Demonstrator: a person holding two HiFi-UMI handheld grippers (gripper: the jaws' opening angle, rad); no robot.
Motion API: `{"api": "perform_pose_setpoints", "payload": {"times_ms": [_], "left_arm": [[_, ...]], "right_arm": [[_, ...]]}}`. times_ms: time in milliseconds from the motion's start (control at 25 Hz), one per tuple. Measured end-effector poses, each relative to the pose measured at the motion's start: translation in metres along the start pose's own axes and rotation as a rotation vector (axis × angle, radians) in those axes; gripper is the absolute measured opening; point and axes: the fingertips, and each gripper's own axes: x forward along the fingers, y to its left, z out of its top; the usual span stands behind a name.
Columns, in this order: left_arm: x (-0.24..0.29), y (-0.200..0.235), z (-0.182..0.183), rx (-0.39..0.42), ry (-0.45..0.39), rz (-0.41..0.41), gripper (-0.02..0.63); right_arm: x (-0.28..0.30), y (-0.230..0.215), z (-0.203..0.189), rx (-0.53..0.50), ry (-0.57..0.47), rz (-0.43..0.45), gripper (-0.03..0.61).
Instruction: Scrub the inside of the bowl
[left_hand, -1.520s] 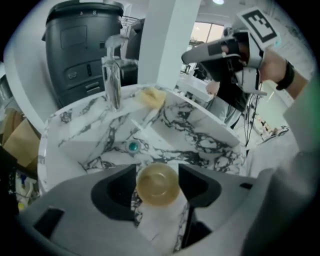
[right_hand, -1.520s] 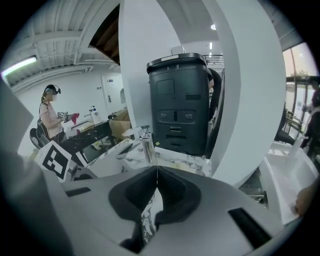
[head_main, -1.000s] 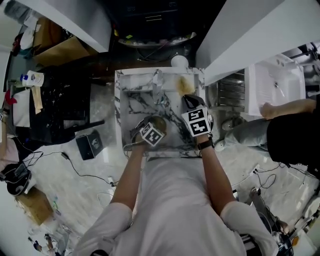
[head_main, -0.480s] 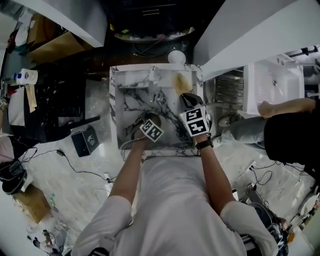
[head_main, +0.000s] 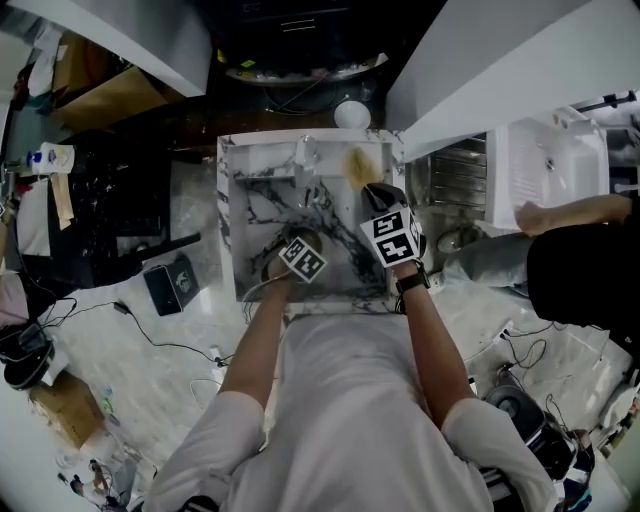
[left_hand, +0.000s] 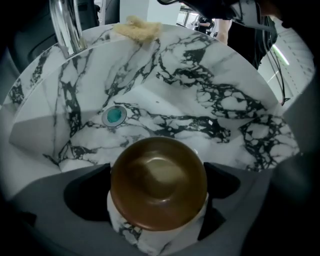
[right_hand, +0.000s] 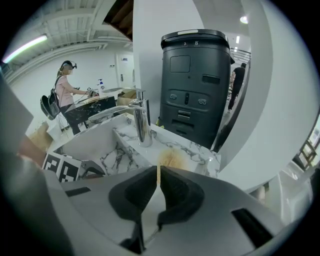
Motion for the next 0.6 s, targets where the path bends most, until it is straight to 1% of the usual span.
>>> {"api": "perform_pose_setpoints", "payload": {"times_ms": [120, 200, 240, 280, 320, 440, 600], "left_arm": [[-0.002, 0.002, 0.002, -0.041, -0.011, -0.004, 0.568], [-0.004, 0.003, 0.002, -0.068, -0.016, -0.011, 0.566], [-0.005, 0.003, 0.003, -0.083, -0.019, -0.016, 0.566], [-0.007, 0.004, 0.003, -0.101, -0.025, -0.022, 0.566], [-0.009, 0.004, 0.004, -0.12, -0.033, -0.029, 0.565], [-0.018, 0.008, 0.007, -0.178, -0.069, -0.044, 0.561], [-0.034, 0.015, 0.014, -0.227, -0.122, -0.053, 0.558]], "right_arm": [[0.012, -0.003, 0.007, -0.085, 0.012, -0.009, 0.009], [0.02, -0.006, 0.012, -0.123, 0.011, -0.015, 0.018], [0.025, -0.006, 0.012, -0.135, 0.018, -0.017, 0.066], [0.03, -0.007, 0.011, -0.149, 0.033, -0.024, 0.156], [0.035, -0.008, 0.01, -0.17, 0.05, -0.037, 0.192], [0.05, -0.012, 0.01, -0.235, 0.081, -0.067, 0.192], [0.071, -0.02, 0.007, -0.282, 0.144, -0.093, 0.192]]}}
